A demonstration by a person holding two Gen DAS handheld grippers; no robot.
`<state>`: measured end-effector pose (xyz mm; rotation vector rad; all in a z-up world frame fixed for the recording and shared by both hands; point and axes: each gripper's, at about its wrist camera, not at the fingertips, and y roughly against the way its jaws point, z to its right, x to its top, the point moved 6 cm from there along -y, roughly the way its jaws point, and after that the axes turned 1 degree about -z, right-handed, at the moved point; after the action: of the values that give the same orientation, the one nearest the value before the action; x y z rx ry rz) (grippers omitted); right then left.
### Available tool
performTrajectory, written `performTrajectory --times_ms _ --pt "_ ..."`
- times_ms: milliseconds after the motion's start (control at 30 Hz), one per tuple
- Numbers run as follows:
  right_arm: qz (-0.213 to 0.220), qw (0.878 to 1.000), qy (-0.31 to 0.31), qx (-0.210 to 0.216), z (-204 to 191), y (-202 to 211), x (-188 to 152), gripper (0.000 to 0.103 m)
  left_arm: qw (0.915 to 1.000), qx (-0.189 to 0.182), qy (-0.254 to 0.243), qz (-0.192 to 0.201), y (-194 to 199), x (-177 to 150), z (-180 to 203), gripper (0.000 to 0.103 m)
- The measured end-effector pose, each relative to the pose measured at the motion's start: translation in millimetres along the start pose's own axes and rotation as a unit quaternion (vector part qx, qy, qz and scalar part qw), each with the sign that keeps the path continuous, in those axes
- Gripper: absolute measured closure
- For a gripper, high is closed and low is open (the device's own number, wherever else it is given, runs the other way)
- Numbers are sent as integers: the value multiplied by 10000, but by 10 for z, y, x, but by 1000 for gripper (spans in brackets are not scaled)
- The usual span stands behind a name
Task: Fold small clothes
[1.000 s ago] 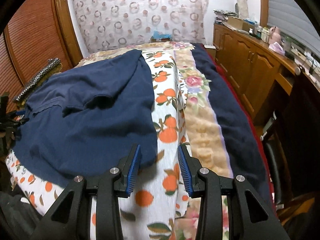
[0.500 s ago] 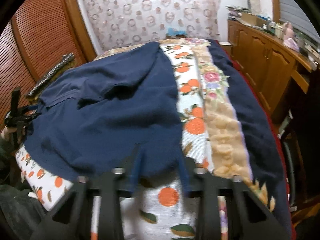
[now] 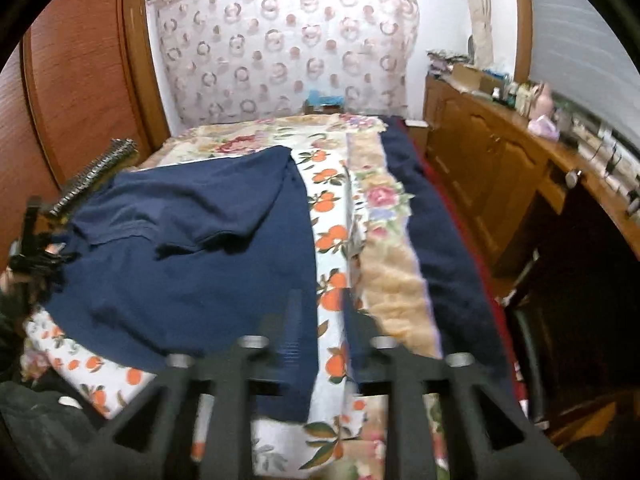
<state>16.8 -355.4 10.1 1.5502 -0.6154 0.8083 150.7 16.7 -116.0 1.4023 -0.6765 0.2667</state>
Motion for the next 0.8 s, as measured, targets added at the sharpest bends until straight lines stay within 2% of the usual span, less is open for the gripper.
performTrajectory --times_ms 133,433,700,800 --pt "-21 9998 163 117 -172 -209 41 51 10000 0 0 -1 -1 2 -1 0" --pt "-292 9969 342 642 -607 -957 350 51 10000 -2 -2 -6 -2 3 -9 0" --pt "-771 9954 323 464 -713 -1623 484 51 10000 -4 5 -25 -8 9 -27 0" --pt "-741 9956 434 363 -826 -1713 505 51 10000 31 49 -74 8 19 -57 0"
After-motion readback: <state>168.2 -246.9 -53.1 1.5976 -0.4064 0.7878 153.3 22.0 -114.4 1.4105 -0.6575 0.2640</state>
